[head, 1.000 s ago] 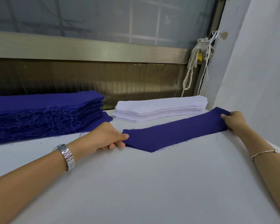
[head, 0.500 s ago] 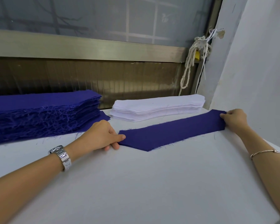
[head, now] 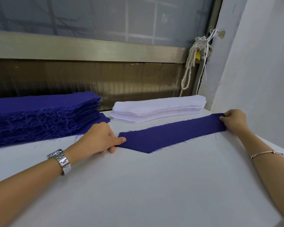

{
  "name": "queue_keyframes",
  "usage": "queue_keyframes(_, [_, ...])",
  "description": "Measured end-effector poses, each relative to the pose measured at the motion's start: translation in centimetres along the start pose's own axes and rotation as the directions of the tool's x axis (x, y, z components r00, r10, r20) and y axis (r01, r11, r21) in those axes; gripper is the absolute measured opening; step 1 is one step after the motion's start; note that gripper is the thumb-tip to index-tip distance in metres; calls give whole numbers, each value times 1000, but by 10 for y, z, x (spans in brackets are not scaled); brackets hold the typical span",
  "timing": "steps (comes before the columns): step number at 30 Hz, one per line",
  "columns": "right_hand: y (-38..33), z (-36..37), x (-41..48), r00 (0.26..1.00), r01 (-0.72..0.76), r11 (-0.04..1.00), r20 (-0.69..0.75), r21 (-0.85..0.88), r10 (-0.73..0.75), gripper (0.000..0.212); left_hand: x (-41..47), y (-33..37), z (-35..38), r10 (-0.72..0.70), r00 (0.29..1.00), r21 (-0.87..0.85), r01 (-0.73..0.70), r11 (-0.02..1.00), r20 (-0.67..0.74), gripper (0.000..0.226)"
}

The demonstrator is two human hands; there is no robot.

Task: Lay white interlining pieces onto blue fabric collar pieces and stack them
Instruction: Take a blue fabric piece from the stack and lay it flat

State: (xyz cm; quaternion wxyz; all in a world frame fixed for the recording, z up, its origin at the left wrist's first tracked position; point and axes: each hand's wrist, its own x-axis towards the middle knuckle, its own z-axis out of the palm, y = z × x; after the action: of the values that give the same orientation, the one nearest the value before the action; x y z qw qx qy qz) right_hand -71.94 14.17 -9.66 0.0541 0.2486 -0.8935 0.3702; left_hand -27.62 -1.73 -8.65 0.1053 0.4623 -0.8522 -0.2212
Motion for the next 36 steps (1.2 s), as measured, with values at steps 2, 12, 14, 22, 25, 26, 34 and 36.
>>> queue_keyframes(2, [-1,0,-1,1000,1,1000,7,-14,-1,16,0,0,-1,-4,1000,30,5,1000,-12,55])
queue_keyframes(12, [-5,2,-7,1000,0,1000,-26,1,0,25,12,-13,1,19,996,-15,-21,1000,-89,51])
queue_keyframes(14, [-5,2,-7,1000,0,1000,-15,-5,0,26,15,-17,3,23,994,-20,-25,999,-110,52])
queue_keyframes(22, [-5,2,-9,1000,8,998,10,-65,-8,17,14,-18,3,51,987,49,-44,998,-153,53])
queue_keyframes(25, [-9,1,-14,1000,18,993,-16,-120,-20,21,5,-14,-9,52,973,117,-26,993,-224,44])
queue_keyframes(26, [-12,0,-18,999,19,990,-36,-138,-25,23,1,-15,-15,55,966,130,-23,991,-252,41])
queue_keyframes(34, [-106,13,-73,886,452,889,-73,-71,-457,19,-43,-56,-84,250,739,224,-136,965,-626,29])
queue_keyframes(36, [-138,26,-95,831,555,832,-27,-13,-556,16,-50,-75,-101,269,669,286,-87,954,-693,26])
